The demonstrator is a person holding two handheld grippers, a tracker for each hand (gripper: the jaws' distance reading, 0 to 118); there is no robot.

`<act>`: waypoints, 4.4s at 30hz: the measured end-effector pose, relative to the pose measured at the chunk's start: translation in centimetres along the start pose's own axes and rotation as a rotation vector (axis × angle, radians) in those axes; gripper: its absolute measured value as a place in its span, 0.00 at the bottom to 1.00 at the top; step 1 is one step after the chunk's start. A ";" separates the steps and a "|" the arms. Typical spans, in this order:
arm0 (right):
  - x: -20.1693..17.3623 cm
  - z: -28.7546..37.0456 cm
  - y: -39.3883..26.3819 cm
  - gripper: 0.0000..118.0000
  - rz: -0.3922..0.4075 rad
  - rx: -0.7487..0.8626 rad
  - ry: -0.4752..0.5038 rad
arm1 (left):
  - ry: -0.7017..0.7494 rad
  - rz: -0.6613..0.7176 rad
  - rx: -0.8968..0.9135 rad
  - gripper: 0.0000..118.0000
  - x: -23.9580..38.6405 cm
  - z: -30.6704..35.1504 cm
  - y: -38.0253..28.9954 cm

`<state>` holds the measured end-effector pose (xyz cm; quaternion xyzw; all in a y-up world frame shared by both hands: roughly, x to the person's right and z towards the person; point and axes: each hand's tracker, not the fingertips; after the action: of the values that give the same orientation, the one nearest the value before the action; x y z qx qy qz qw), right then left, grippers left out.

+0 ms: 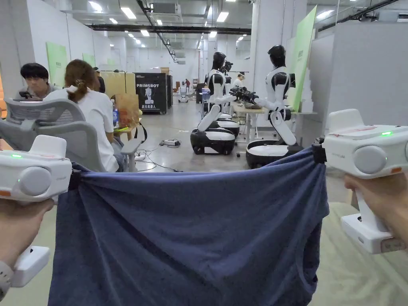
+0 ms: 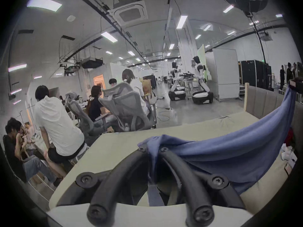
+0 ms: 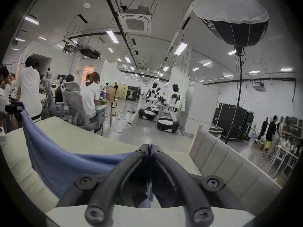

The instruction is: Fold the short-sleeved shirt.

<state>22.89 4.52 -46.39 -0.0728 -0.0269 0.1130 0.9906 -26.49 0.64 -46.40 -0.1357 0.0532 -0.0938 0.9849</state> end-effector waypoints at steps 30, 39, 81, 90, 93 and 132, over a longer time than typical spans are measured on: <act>-0.8 -11.6 4.0 0.02 -0.039 0.041 -0.123 | 0.094 0.032 -0.038 0.04 2.4 -11.0 4.6; -0.9 -6.0 0.9 0.02 -0.013 -0.016 -0.121 | 0.074 0.007 -0.052 0.04 3.0 -5.4 1.9; -9.9 20.2 -29.6 0.00 -0.093 -0.481 0.249 | -0.209 0.131 -0.423 0.00 2.6 16.8 -28.9; -7.1 18.8 -33.3 0.00 -0.076 -0.553 0.211 | -0.201 0.208 -0.524 0.76 2.0 12.6 -34.6; -6.0 18.7 -34.1 0.00 -0.091 -0.572 0.206 | -0.199 0.195 -0.603 0.32 2.9 11.1 -36.5; -6.8 -2.0 -33.1 0.03 -0.028 -0.527 0.115 | -0.159 0.204 -0.535 0.04 5.1 -4.3 -28.8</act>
<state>23.74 -29.22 -43.60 -0.3340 0.0002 0.0842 0.9388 -26.95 -28.74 -42.93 -0.3911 0.0120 0.0339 0.9196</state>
